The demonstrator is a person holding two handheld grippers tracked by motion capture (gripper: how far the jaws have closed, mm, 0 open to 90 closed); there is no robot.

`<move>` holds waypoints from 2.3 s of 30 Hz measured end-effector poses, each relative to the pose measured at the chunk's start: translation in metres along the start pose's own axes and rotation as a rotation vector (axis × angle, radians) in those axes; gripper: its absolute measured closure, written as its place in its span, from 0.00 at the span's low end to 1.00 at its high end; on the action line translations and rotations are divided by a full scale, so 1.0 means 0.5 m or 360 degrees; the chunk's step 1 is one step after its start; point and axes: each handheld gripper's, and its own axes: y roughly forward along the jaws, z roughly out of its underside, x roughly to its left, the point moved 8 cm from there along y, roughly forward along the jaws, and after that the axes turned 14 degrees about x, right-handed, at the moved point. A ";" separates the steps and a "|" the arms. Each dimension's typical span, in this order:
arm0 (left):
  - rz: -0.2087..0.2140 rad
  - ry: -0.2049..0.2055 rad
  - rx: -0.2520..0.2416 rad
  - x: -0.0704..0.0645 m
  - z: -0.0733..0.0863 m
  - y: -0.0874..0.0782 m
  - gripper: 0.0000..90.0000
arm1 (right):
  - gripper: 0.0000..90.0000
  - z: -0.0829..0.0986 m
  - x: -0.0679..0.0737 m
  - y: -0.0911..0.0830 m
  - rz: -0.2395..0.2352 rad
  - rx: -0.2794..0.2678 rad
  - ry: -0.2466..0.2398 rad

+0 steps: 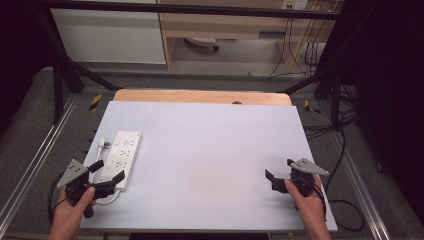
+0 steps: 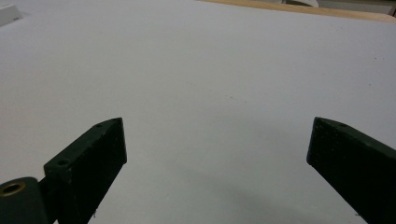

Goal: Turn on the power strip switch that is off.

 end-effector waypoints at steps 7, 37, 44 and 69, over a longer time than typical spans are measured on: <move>-0.0004 -0.0009 -0.0015 0.000 -0.002 -0.004 0.09 | 0.05 -0.002 0.006 0.001 0.0003 -0.0003 -0.0029; -0.0017 -0.0045 -0.0025 -0.016 -0.012 -0.013 0.08 | 0.04 -0.002 0.016 0.005 0.0018 0.0022 -0.0071; -0.0018 -0.0046 -0.0041 -0.014 -0.037 -0.017 0.09 | 0.04 -0.001 0.016 0.004 0.0010 0.0029 -0.0060; -0.0061 0.0072 -0.0029 -0.021 -0.147 0.018 0.08 | 0.04 -0.003 0.020 0.002 0.0001 0.0014 -0.0067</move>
